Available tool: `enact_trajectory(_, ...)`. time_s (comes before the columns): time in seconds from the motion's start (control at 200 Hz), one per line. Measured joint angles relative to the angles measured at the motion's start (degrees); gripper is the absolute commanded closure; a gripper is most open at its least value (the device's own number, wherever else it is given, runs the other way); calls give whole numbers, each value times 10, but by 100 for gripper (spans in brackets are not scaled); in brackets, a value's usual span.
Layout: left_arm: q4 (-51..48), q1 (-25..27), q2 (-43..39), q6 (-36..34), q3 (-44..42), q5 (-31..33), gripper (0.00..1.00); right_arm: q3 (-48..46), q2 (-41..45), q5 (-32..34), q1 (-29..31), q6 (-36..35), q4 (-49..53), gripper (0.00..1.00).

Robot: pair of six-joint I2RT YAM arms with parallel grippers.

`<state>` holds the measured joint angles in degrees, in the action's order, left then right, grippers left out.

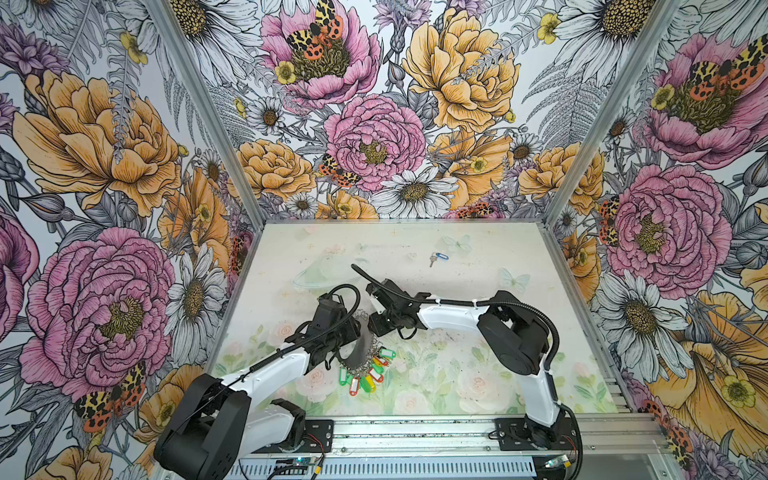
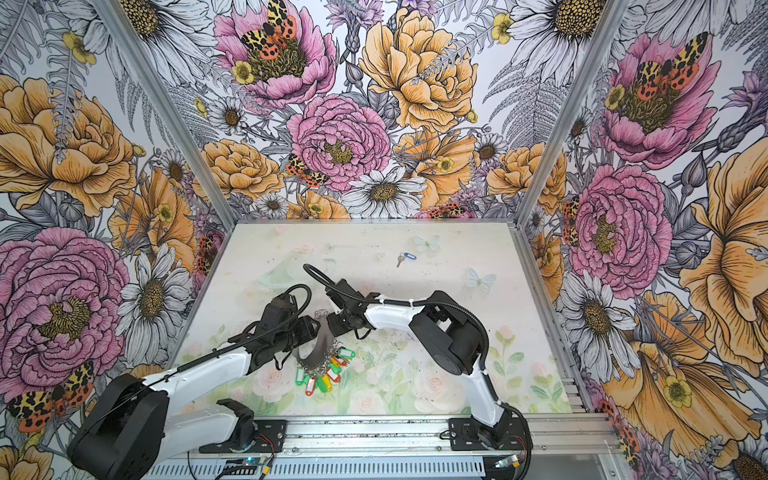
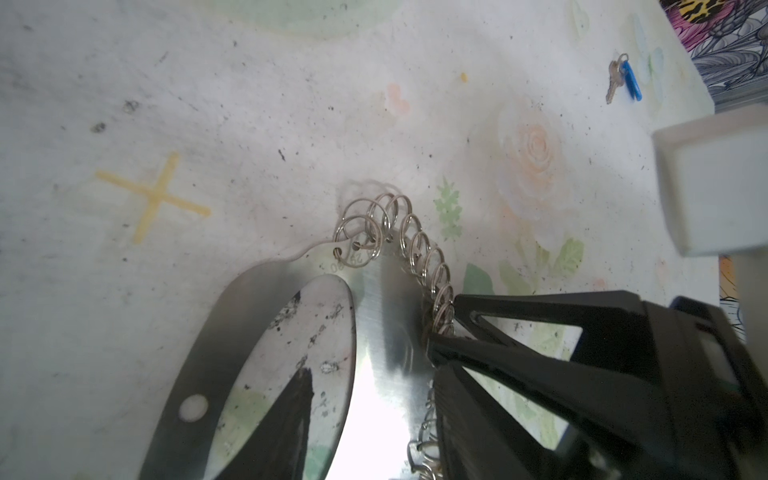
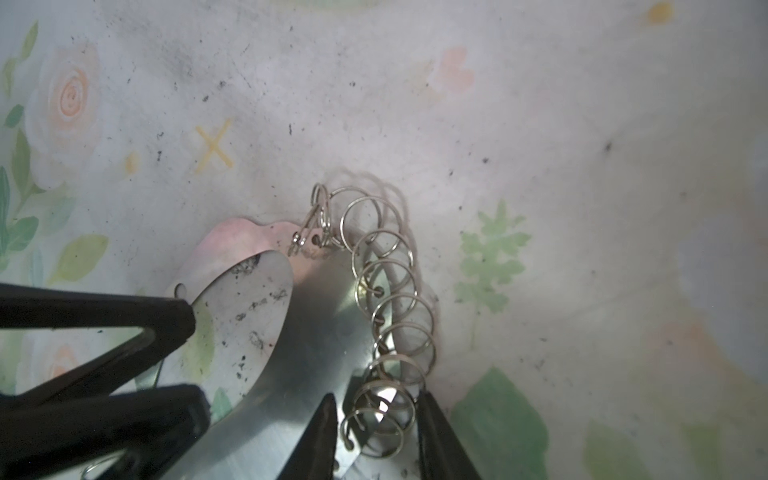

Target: Put the keys on the keyring

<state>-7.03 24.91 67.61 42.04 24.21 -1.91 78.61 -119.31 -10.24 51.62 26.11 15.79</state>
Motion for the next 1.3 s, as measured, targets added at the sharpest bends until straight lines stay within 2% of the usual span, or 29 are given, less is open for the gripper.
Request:
enact_trajectory(0.836, 0, 0, 0, 0, 0, 0, 51, -23, 19, -1, 11, 4, 3, 79)
enact_trajectory(1.301, 0, -10, 4, -4, 0, 0, 51, -33, 25, -1, 17, 3, 6, 94)
